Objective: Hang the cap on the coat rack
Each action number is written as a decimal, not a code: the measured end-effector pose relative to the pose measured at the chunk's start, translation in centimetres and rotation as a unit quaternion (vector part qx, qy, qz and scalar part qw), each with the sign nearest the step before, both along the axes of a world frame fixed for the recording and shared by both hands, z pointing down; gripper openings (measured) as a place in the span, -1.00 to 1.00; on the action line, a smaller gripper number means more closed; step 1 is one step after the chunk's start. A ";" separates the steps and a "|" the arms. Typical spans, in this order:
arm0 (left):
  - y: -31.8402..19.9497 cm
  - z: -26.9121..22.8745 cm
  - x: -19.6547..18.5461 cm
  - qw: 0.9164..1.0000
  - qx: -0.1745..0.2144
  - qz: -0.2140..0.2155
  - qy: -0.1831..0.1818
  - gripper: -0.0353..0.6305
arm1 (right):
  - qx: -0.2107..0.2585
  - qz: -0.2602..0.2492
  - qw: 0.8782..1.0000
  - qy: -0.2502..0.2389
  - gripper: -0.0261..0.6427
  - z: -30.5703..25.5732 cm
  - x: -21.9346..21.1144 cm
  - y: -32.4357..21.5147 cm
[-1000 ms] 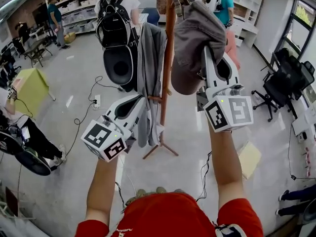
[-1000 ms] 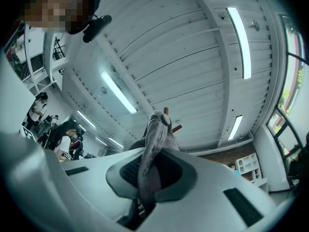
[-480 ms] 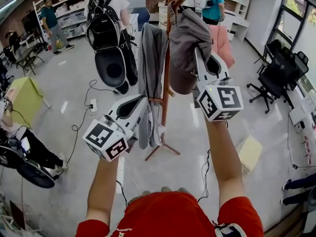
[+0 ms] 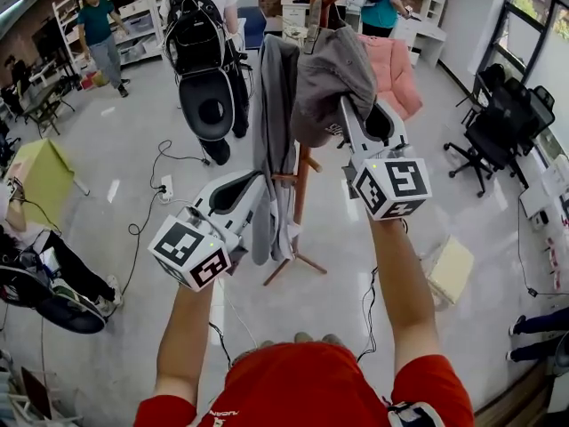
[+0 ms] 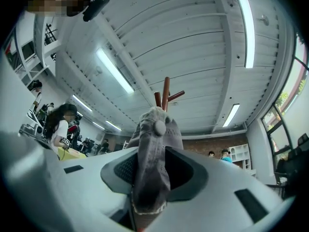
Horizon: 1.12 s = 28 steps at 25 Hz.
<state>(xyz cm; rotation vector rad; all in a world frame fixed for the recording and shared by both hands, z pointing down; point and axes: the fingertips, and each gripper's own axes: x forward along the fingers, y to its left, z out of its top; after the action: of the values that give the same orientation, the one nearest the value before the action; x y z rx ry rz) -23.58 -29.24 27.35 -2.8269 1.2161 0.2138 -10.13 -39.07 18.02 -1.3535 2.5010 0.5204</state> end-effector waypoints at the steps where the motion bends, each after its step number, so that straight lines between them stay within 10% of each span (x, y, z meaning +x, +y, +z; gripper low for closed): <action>1: -0.1 0.0 0.0 1.000 -0.002 0.000 0.000 -0.87 | -0.005 -0.005 1.000 0.002 -0.49 0.2 -0.1 0.0; 13: 0.2 0.0 1.2 1.000 0.015 -0.013 0.008 -0.87 | -0.043 -0.062 0.997 -0.013 -0.30 5.1 1.3 6.1; 28: 3.9 2.8 2.5 0.999 0.021 -0.040 0.001 -0.87 | -0.057 -0.177 0.982 -0.017 -0.84 11.8 -2.4 13.5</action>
<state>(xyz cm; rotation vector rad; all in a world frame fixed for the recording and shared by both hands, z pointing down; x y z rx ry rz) -21.04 -25.34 30.11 -2.7366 1.3061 0.2364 -12.50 -25.58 29.79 -0.9076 2.6919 0.2788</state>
